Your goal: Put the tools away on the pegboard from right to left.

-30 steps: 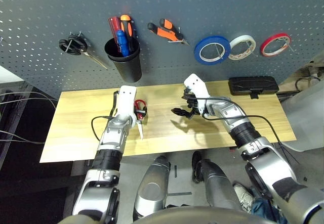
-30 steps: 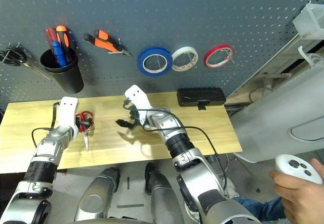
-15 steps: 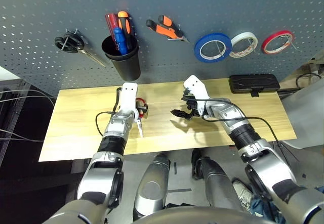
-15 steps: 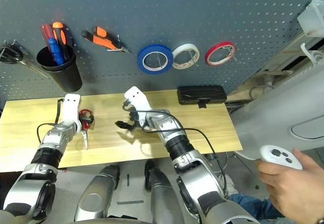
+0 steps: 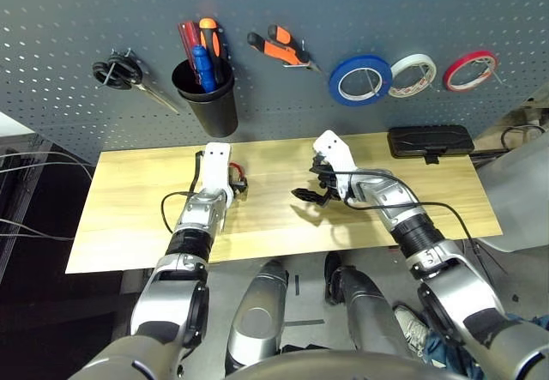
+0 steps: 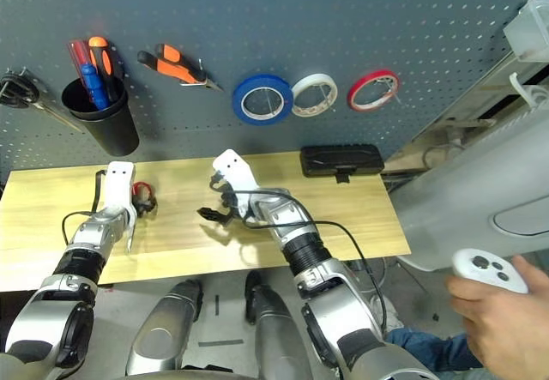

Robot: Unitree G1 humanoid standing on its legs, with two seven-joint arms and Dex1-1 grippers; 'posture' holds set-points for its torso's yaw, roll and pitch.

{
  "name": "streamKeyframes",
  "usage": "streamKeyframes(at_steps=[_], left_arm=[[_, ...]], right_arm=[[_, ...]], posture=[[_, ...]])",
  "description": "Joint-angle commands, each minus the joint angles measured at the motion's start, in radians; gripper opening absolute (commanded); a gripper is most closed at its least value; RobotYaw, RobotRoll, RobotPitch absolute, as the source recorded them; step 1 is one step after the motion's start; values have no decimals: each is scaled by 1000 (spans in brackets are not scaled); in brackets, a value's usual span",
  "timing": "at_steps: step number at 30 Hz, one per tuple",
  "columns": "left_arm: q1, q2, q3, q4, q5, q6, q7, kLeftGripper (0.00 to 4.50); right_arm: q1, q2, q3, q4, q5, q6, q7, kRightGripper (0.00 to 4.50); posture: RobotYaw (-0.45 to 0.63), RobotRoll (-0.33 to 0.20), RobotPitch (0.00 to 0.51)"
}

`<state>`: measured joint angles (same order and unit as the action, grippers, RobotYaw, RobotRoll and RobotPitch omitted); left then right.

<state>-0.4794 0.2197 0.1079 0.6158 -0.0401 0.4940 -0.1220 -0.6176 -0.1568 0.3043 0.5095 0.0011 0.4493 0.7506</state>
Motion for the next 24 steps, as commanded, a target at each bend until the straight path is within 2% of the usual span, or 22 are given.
streamKeyframes(at_steps=[1, 9, 16, 24], left_arm=[[34, 1, -1, -62, -15, 56, -15, 4480], [30, 9, 41, -145, -43, 90, -8, 4480], [-3, 28, 69, -74, -40, 30, 28, 4480], [-10, 33, 41, -6, -22, -11, 26, 4480]], right_arm=[[20, -3, 20, -10, -9, 10, 15, 4500], [17, -4, 23, -3, -17, 7, 24, 4500], [21, -4, 23, -7, -18, 7, 23, 4500], [21, -7, 18, -12, -14, 10, 18, 4500]], posture=[[163, 0, 297], [168, 0, 289], [163, 0, 285], [151, 0, 289]])
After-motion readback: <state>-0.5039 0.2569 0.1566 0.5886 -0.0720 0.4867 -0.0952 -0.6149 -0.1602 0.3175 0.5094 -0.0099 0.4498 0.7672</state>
